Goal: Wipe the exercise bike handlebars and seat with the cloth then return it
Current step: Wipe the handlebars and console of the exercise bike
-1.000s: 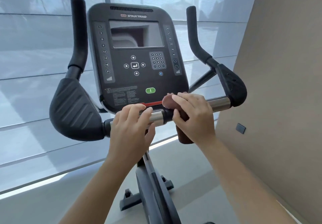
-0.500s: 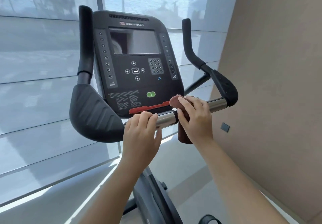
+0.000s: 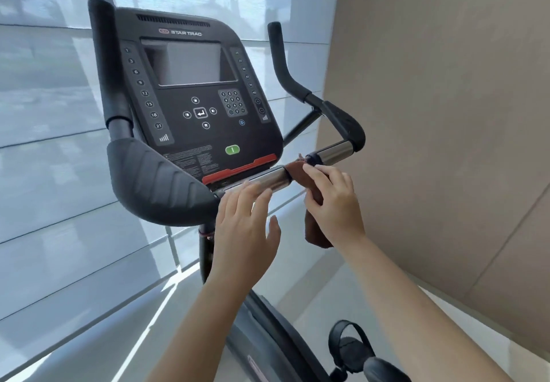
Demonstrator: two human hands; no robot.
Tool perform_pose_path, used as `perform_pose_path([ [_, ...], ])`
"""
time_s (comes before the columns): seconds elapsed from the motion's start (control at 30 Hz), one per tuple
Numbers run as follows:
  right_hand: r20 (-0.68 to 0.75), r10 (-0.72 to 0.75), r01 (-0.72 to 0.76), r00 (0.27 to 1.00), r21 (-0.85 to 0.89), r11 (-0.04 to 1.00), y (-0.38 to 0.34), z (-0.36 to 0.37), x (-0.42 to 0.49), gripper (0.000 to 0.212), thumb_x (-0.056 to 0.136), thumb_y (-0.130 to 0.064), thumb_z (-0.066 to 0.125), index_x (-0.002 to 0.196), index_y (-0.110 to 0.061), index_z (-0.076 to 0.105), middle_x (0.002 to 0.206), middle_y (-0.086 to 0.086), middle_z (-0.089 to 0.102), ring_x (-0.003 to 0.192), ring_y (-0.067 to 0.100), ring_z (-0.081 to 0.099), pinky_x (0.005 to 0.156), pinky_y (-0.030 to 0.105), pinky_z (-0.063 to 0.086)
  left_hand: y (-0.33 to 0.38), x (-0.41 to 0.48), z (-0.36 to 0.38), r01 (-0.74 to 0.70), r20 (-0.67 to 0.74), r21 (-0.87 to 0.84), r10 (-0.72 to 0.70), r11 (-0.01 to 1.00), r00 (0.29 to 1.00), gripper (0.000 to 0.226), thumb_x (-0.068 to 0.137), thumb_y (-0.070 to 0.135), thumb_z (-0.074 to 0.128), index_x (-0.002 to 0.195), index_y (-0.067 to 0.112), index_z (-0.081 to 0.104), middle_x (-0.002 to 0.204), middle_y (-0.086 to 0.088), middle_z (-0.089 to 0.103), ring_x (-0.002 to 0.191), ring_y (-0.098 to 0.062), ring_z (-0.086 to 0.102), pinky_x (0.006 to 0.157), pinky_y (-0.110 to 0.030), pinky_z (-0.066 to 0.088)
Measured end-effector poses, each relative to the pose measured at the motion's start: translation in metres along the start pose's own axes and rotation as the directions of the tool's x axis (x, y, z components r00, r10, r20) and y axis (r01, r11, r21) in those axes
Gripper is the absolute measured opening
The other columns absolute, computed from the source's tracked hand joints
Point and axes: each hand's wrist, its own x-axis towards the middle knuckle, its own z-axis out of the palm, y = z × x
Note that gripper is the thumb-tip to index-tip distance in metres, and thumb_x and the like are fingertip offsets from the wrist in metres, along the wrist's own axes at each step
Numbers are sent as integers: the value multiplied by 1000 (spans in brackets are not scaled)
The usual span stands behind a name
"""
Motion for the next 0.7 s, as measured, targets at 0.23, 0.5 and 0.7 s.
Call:
perform_pose_path([
  [0.23, -30, 93, -96, 995, -127, 987, -3, -48, -69, 41, 76, -4, 67, 116, -12, 62, 109, 10, 63, 93, 30, 55, 78, 32, 49, 24, -44, 10, -135, 68, -95, 142, 986, 988, 32, 74, 10, 69, 105, 2, 64, 112, -16, 64, 106, -34, 58, 91, -46, 43],
  [0.5, -56, 224, -230, 973, -310, 922, -1, -131, -139, 44, 72, 3, 67, 113, -12, 63, 108, 9, 63, 94, 33, 56, 72, 39, 54, 85, -79, 16, -248, 139, -295, 298, 923, 944, 28, 72, 9, 71, 98, 4, 66, 106, -11, 67, 97, -31, 61, 82, -42, 47],
  [0.7, -110, 329, -345, 938, -390, 853, 10, -187, -185, 43, 73, 2, 67, 114, -12, 63, 109, 9, 63, 94, 32, 57, 74, 40, 54, 144, -101, 28, -326, 150, -388, 409, 862, 900, 26, 72, 10, 70, 98, 4, 65, 107, -11, 66, 99, -31, 60, 81, -43, 47],
])
